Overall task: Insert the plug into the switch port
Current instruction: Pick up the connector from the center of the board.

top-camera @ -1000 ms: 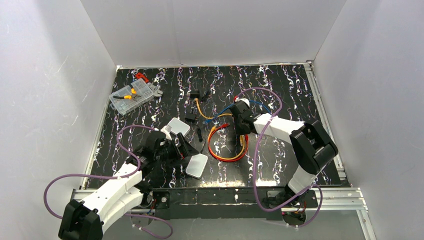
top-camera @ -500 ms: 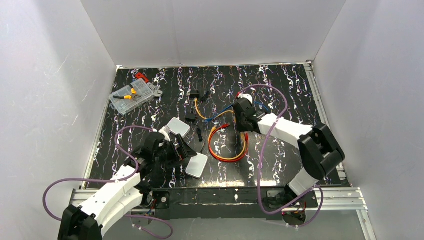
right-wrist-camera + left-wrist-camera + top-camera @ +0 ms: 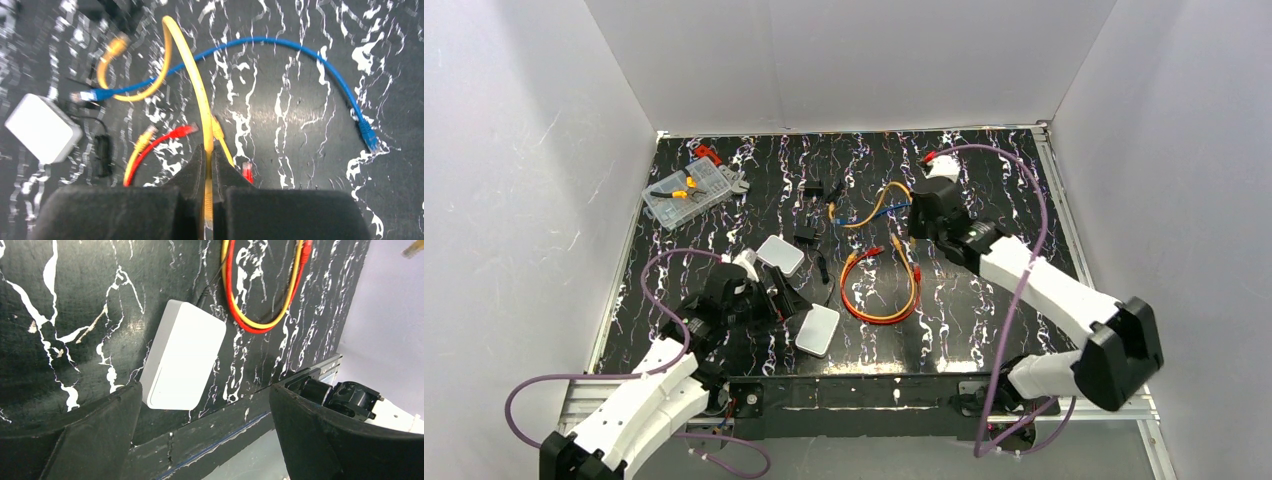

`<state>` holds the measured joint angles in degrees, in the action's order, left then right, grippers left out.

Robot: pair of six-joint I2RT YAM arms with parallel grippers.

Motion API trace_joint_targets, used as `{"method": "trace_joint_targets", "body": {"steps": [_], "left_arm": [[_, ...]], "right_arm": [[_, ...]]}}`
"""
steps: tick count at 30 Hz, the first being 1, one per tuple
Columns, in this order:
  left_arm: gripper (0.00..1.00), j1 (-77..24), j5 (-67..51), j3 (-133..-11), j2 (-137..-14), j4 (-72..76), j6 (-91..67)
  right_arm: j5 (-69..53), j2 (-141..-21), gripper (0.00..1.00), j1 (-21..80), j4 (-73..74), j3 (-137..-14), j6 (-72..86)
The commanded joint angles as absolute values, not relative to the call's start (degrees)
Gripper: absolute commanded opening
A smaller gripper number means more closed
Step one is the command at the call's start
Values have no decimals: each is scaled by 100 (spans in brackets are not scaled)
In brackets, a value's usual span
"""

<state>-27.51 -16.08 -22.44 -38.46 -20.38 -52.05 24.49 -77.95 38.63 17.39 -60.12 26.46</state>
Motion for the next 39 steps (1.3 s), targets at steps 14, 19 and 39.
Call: {"method": "trace_joint_targets", "body": {"steps": [14, 19, 39], "left_arm": [[98, -2742, -1248, -4336, -3589, -4008, -3975], [98, -2742, -1204, -4695, -3589, -4236, -3820], [98, -2742, -3664, -4579, -3998, -1911, -4747]], "right_arm": [[2203, -4480, 1, 3850, 564, -5086, 3415], [2295, -3932, 1, 3850, 469, -5027, 3566], [889, -3299, 1, 3847, -2772, -2877, 5628]]}}
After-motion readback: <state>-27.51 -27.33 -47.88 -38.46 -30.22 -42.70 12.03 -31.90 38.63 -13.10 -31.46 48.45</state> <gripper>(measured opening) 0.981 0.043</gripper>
